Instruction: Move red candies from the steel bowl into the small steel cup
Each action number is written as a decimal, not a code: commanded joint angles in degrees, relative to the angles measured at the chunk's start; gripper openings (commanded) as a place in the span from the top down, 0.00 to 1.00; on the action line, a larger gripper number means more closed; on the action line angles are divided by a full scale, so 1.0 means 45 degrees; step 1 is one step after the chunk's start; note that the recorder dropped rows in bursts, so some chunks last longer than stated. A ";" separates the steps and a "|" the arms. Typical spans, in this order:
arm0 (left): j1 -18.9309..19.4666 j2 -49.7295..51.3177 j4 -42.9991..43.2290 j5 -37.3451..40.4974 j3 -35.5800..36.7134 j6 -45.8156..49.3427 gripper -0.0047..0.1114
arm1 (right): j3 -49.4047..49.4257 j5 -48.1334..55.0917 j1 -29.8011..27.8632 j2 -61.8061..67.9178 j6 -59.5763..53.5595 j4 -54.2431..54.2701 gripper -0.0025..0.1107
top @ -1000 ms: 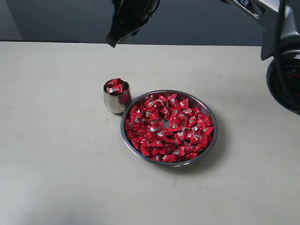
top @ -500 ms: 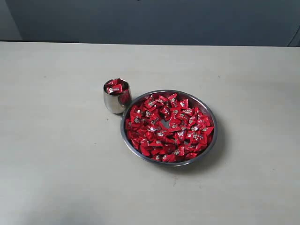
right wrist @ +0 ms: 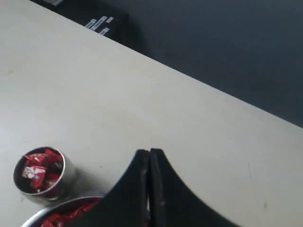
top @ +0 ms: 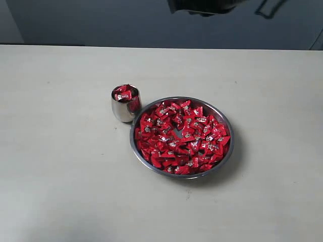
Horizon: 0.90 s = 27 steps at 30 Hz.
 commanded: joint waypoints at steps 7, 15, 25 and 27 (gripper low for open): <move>-0.0098 -0.0057 0.0008 -0.0023 0.0049 -0.0033 0.96 | 0.5576 -0.2946 -0.0255 -0.4513 0.0587 0.0035 0.99; -0.0098 -0.0057 0.0008 -0.0023 0.0049 -0.0033 0.96 | 0.9156 -0.5463 -0.0255 -0.7401 0.2038 0.0035 0.99; -0.0098 -0.0057 0.0008 -0.0023 0.0049 -0.0033 0.96 | 1.0824 -0.5227 -0.1539 -0.8700 0.2368 0.0501 0.99; -0.0098 -0.0057 0.0008 -0.0023 0.0049 -0.0033 0.96 | 1.0824 -0.4727 -0.1539 -0.8829 0.2249 0.0046 0.99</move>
